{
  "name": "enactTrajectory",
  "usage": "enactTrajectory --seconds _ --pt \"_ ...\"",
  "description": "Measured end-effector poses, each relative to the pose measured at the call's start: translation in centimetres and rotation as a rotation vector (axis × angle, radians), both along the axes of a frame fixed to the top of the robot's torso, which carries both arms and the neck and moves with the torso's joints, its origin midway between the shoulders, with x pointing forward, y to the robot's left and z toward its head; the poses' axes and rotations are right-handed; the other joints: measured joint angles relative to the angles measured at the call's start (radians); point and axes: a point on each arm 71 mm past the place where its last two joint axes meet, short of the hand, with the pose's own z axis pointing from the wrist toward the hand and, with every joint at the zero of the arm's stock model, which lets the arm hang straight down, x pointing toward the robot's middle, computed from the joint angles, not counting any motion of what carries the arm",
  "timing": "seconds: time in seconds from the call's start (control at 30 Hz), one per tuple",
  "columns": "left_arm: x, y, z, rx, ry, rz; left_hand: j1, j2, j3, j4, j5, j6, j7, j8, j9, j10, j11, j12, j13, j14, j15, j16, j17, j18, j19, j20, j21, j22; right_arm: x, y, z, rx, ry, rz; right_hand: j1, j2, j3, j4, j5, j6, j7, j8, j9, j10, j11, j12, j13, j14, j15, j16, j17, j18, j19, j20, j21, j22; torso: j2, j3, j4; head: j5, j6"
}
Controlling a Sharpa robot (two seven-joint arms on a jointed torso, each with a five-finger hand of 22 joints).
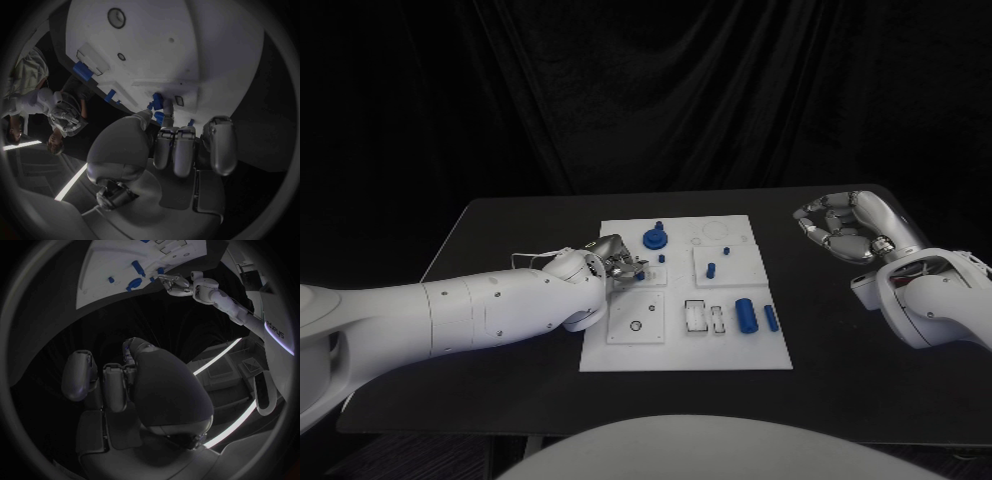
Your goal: Assemble the parts on the task board
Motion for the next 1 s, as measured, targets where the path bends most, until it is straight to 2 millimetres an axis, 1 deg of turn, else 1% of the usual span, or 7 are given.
enactTrajectory --seconds 0.13,0.2,0.43,0.6,0.83,0.97,1.0 --pt "0.03 -0.04 0.05 -0.006 -0.008 -0.006 0.016 0.014 -0.002 -0.002 0.033 0.0 0.0 0.011 0.011 0.0 0.0 0.0 0.0 0.0 0.0 0.0 0.0 0.0 0.0 0.0 0.0 0.0 0.0 0.0 0.0 0.0 0.0 0.0 0.0 0.0 0.0 0.0 0.0 0.0 0.0 0.0 0.0 0.0 0.0 0.0 0.0 0.0 0.0 0.0 0.0 0.0 0.0 0.0 0.0 0.0 0.0 0.0 0.0 0.0 0.0" --pt "0.05 -0.05 0.07 -0.009 -0.012 -0.009 0.033 0.013 -0.007 -0.007 0.051 0.0 0.0 0.019 0.016 0.0 0.0 0.0 0.0 0.0 0.0 0.0 0.0 0.0 0.0 0.0 0.0 0.0 0.0 -0.01 0.0 0.0 0.0 0.0 0.0 0.0 0.0 0.0 0.0 0.0 0.0 0.0 0.0 0.0 0.0 0.0 0.0 0.0 0.0 0.0 0.0 0.0 0.0 0.0 0.0 0.0 0.0 0.0 0.0001 -0.001 0.0" --pt "0.11 -0.16 0.15 -0.018 -0.025 -0.019 0.066 0.009 -0.016 -0.017 0.071 -0.004 -0.004 0.041 0.037 0.0 0.0 0.0 0.0 0.0 0.0 0.0 0.0 0.0 0.0 0.0 0.0 0.0 0.0 -0.03 0.0 0.0 0.0 -0.001 0.0 0.0 0.0 0.0 0.0 0.0 0.0 0.0 0.0 0.0 0.0 0.0 0.0 0.0 0.0 0.0 0.0 0.0 0.0 0.0 0.0 0.001 0.0 0.0 0.0001 -0.004 0.0" --pt "0.14 -0.17 0.2 -0.023 -0.033 -0.023 0.068 0.009 -0.015 -0.024 0.072 -0.004 -0.004 0.043 0.041 0.0 0.0 0.0 0.0 0.0 0.0 0.0 0.0 0.0 0.0 0.0 0.0 0.0 -0.01 -0.03 0.0 0.0 0.0 -0.001 0.0 0.0 0.0 0.0 0.0 0.0 0.0 0.0 0.0 0.0 0.0 0.0 0.0 0.0 0.0 0.0 0.0 0.0 0.0 0.0 0.0 0.001 0.0 0.0 0.0002 -0.005 0.0" --pt "0.13 -0.1 0.21 -0.023 -0.034 -0.021 0.068 0.009 -0.02 -0.019 0.072 -0.004 -0.004 0.05 0.047 0.0 0.0 0.0 0.0 0.0 0.0 0.0 0.0 0.0 0.0 0.0 0.0 0.0 -0.04 -0.06 0.01 0.0 0.0 -0.001 0.0 0.0 0.0 0.0 0.0 0.0 0.0 0.0 0.0 0.0 0.0 0.0 0.0 0.0 0.0 0.0 0.0 0.0 0.0 0.0 0.0 0.001 0.0 0.0 0.0002 -0.006 0.0" --pt "-0.09 0.13 0.35 -0.029 -0.04 -0.014 0.061 0.002 -0.047 0.001 0.061 -0.008 -0.007 0.084 0.078 0.0 0.0 0.0 0.0 0.0 0.0 0.0 0.0 0.0 0.0 0.0 0.0 0.0 -0.07 -0.13 0.03 0.0 0.0 -0.002 0.0 0.0 0.0 0.0 0.0 0.0 0.0 0.0 -0.001 0.0 0.0 0.0 0.0 0.0 0.0 0.0 0.0 0.0 0.0 0.0 0.0 0.001 0.0 0.0 0.0002 -0.008 0.0" --pt "-0.22 0.26 0.43 -0.033 -0.043 -0.011 0.059 0.0 -0.06 0.004 0.052 -0.013 -0.013 0.104 0.103 -0.001 -0.002 0.0 0.0 -0.001 -0.003 0.0 0.0 0.0 0.001 -0.001 0.004 0.0 -0.08 -0.16 0.03 0.0 0.0 -0.003 0.0 0.0 0.0 0.0 0.0 0.0 0.0 0.0 -0.001 0.0 0.0 0.0 0.0 0.0 0.0 0.0 0.0 0.0 0.0 0.0 0.0 0.001 0.0 0.0 0.0002 -0.009 0.0"
